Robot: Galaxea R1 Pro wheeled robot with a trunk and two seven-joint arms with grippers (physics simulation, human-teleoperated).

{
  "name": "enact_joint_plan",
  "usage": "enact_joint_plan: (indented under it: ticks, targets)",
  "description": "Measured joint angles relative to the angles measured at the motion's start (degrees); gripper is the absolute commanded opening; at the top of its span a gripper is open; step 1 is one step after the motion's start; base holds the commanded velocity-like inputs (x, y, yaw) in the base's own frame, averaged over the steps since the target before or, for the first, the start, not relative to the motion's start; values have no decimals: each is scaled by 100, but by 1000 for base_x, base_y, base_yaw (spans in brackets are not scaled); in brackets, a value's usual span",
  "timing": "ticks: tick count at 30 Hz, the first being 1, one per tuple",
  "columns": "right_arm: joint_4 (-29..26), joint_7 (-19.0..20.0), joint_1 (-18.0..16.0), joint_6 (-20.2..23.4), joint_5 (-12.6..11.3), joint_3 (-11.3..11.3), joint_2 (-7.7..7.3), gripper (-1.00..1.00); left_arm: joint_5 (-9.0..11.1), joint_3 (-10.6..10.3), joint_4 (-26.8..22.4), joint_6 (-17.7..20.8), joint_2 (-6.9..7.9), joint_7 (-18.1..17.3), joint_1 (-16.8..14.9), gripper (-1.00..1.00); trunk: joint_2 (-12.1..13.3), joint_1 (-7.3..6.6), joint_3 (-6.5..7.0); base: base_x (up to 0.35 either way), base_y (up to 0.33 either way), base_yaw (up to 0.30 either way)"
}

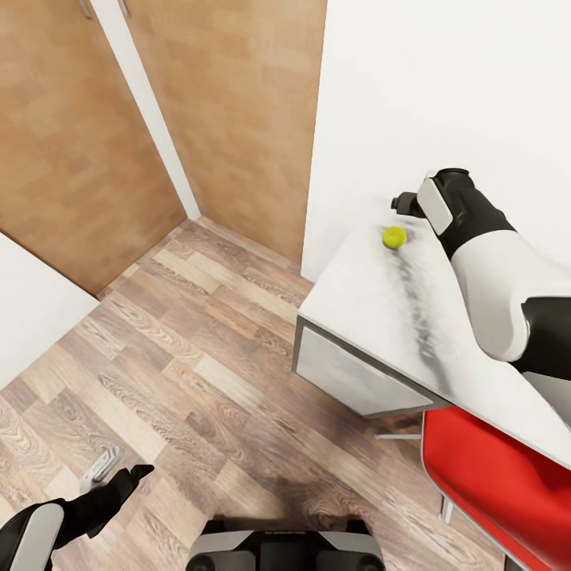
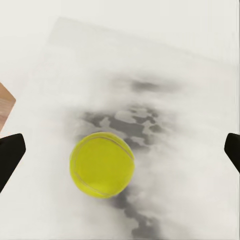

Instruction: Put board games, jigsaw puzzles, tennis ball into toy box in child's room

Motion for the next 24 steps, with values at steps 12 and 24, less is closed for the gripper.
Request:
enact_joint_plan:
  ticks: [12, 24]
  targets:
    - [6, -2, 1, -4, 3, 0, -159, 100, 1, 4, 9, -3, 9, -14, -1, 100, 0, 0, -97, 0, 0, -1]
    - [7, 5, -16, 8, 6, -8, -175, 100, -9, 5, 10, -1, 13, -15, -1, 100, 0, 0, -208, 0, 0, 0]
